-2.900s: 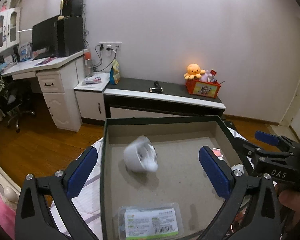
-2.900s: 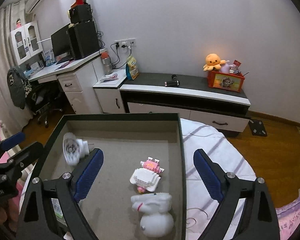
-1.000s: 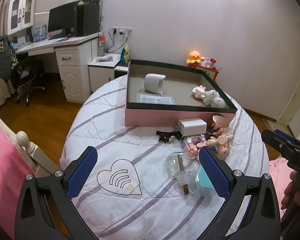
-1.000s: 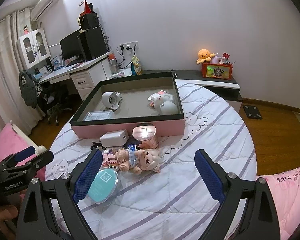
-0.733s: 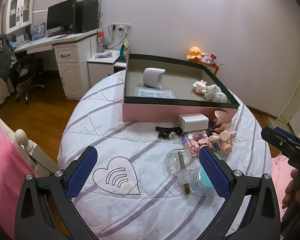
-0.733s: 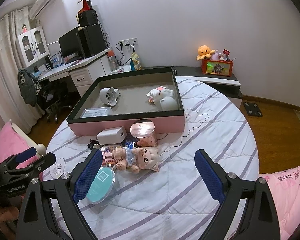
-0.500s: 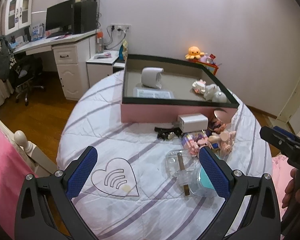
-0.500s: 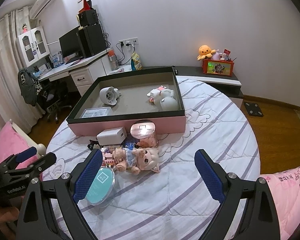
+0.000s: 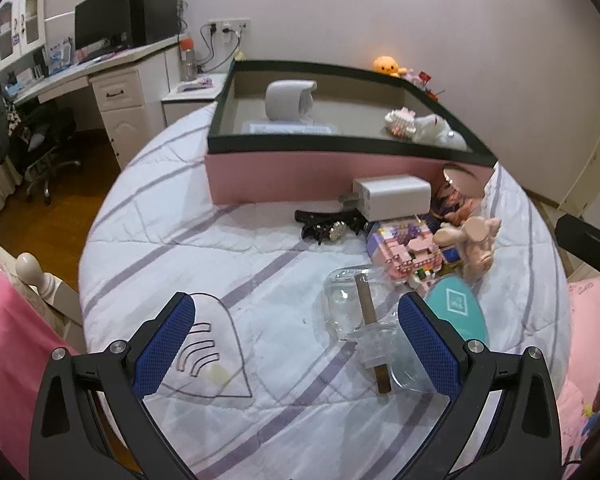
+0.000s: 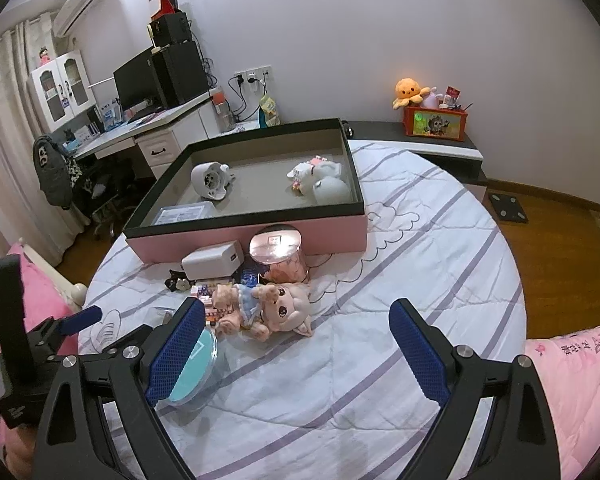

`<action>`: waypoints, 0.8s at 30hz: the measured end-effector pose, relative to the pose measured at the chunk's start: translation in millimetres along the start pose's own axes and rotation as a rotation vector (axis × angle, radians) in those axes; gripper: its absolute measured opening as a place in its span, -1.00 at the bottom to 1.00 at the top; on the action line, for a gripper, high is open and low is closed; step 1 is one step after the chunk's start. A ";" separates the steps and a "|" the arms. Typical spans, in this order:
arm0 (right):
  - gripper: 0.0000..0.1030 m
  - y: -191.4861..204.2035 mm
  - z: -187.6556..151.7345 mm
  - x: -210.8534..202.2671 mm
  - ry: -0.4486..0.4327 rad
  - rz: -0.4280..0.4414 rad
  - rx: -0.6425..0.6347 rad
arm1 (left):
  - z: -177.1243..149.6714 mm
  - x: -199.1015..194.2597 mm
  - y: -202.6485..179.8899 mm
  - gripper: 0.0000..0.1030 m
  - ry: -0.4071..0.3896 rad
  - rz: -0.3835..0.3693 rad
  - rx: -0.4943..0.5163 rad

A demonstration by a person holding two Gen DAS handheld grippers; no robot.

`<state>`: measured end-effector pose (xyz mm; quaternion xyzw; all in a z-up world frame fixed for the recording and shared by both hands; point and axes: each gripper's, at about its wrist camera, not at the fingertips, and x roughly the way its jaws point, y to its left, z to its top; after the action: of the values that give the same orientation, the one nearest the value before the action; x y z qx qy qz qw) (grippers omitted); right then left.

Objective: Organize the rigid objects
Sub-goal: 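Move both tools back toward the remaining items on the bed, then grasp the clear glass bottle with the left tool while the right tool grasps the doll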

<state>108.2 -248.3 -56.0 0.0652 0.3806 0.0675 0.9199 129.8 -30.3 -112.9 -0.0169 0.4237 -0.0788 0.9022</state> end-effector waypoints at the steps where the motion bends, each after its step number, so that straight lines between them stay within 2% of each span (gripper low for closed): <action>1: 0.84 -0.3 -0.5 1.8 0.004 0.002 -0.001 | -0.5 2.2 -1.2 0.99 0.004 -0.004 0.005; 6: 0.84 -1.4 -3.3 12.5 0.032 0.014 -0.004 | -3.2 16.9 -16.4 0.99 0.044 -0.028 0.047; 8: 0.84 -1.4 -3.7 16.5 0.043 0.018 -0.007 | -4.0 21.8 -16.5 1.00 0.053 -0.051 0.025; 13: 0.84 -0.8 -4.6 27.8 0.064 0.025 -0.016 | 1.0 26.7 -17.1 0.97 0.055 -0.041 0.016; 15: 0.84 0.6 -5.0 36.3 0.079 0.026 -0.021 | 1.6 28.1 -18.2 0.73 0.051 -0.030 0.020; 17: 0.84 2.9 -5.2 44.0 0.093 0.025 -0.030 | 0.1 28.6 -22.2 0.64 0.044 -0.008 0.049; 20: 0.84 5.5 -4.8 53.2 0.104 0.044 -0.039 | -2.1 24.9 -18.8 0.43 0.032 -0.015 0.050; 23: 0.84 10.9 -4.0 61.6 0.117 0.059 -0.058 | -1.6 20.9 -8.6 0.05 0.023 -0.019 0.031; 24: 0.84 13.3 -4.2 64.4 0.125 0.060 -0.068 | -1.0 20.9 -5.8 0.05 0.024 -0.028 0.023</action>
<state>149.4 -223.8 -101.3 0.0408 0.4326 0.1121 0.8937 141.4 -39.2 -128.8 -0.0114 0.4334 -0.0964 0.8960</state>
